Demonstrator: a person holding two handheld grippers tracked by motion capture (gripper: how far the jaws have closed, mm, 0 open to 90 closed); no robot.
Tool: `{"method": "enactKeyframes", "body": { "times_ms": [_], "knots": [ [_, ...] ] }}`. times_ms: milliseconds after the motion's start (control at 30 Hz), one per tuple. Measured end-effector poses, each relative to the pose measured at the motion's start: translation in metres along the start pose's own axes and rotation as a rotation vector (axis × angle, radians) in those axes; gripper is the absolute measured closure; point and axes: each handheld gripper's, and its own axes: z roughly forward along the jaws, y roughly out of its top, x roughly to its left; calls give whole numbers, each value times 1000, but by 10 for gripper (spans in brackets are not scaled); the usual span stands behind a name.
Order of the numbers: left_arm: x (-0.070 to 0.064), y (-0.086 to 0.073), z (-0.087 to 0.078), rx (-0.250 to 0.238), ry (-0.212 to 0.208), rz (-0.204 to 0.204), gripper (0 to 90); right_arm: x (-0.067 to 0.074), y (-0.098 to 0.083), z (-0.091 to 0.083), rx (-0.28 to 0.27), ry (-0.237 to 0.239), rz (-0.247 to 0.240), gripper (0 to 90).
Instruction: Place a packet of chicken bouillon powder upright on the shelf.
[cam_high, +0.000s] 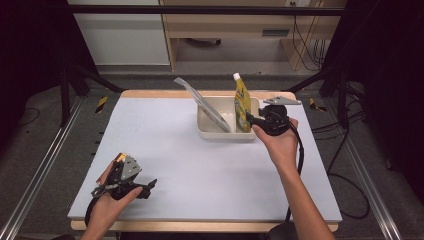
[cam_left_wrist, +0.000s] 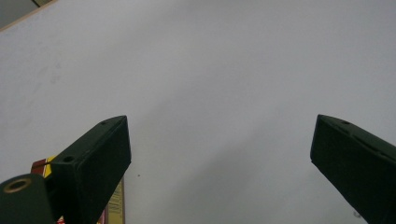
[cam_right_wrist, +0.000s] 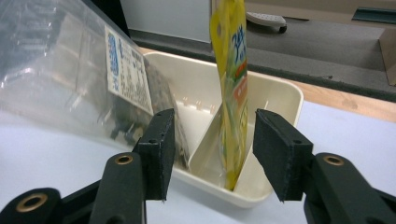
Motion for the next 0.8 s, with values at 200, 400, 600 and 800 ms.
{"method": "enactKeyframes", "body": {
  "times_ms": [200,400,600,800],
  "knots": [
    [1,0,0,3,9,5,47,5,-29,-2,-2,9,5,454],
    [6,0,-2,3,28,-5,48,11,-59,-2,13,15,11,419],
    [15,-1,-5,6,52,-28,51,14,-80,-3,39,18,9,336],
    [24,-2,-11,0,77,-46,52,19,-90,-6,52,-15,-15,263]
  ]
}}
